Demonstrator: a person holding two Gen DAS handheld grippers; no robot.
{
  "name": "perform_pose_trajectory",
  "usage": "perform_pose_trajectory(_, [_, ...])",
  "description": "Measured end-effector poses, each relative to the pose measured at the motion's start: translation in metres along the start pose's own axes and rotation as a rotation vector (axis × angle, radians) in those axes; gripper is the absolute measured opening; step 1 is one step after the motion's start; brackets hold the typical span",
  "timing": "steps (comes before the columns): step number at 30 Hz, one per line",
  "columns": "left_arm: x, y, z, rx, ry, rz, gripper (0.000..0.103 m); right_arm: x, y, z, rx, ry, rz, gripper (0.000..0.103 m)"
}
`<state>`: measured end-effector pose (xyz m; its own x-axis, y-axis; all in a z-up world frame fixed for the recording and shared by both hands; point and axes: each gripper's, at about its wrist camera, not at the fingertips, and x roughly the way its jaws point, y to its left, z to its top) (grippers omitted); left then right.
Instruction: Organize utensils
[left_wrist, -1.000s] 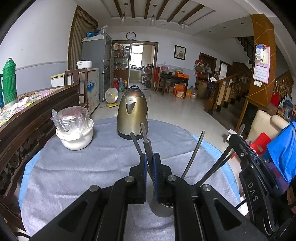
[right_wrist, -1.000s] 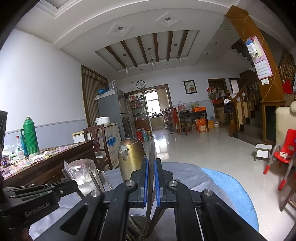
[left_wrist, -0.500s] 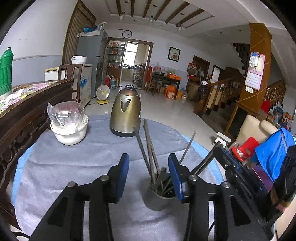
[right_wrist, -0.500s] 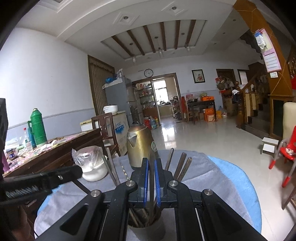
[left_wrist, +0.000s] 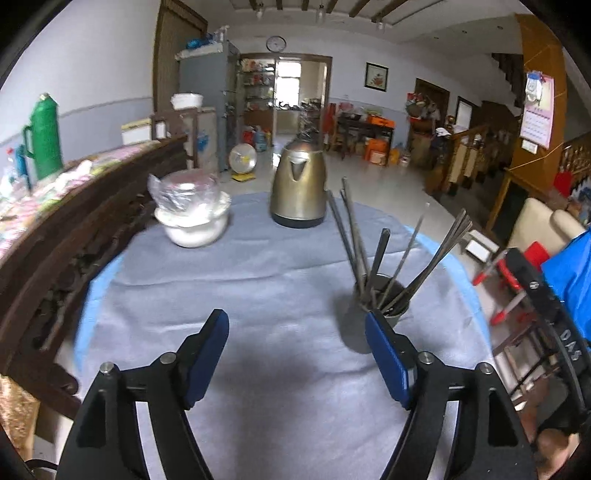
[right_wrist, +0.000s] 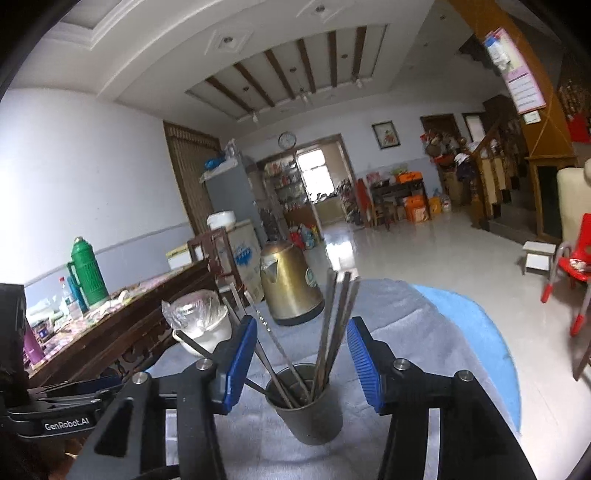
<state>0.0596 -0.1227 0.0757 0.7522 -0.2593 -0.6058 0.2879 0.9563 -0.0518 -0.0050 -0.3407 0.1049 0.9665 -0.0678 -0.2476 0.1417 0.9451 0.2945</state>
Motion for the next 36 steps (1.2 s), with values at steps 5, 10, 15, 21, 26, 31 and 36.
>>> perform_pose_trajectory(5, [-0.032,0.0,-0.013,0.027,-0.063,0.072,0.088,-0.035,0.006,-0.002,-0.019,-0.021,-0.012,0.056])
perform_pose_trajectory(10, [-0.056,-0.004,-0.023,0.053,-0.076,0.108,0.09,-0.066,0.017,-0.002,-0.059,-0.025,-0.016,0.057])
perform_pose_trajectory(15, [-0.082,-0.005,-0.03,0.057,-0.107,0.169,0.095,-0.088,0.028,-0.003,-0.065,-0.019,-0.013,0.062])
perform_pose_trajectory(21, [-0.103,-0.008,-0.039,0.088,-0.135,0.204,0.096,-0.108,0.033,-0.007,-0.077,0.012,-0.022,0.062])
perform_pose_trajectory(26, [-0.114,-0.008,-0.048,0.109,-0.125,0.207,0.096,-0.12,0.035,-0.011,-0.05,0.048,-0.027,0.062])
perform_pose_trajectory(31, [-0.121,-0.01,-0.052,0.124,-0.125,0.199,0.096,-0.131,0.042,-0.011,-0.063,0.066,-0.053,0.063])
perform_pose_trajectory(36, [-0.125,-0.012,-0.055,0.135,-0.125,0.195,0.096,-0.136,0.046,-0.013,-0.072,0.089,-0.061,0.064])
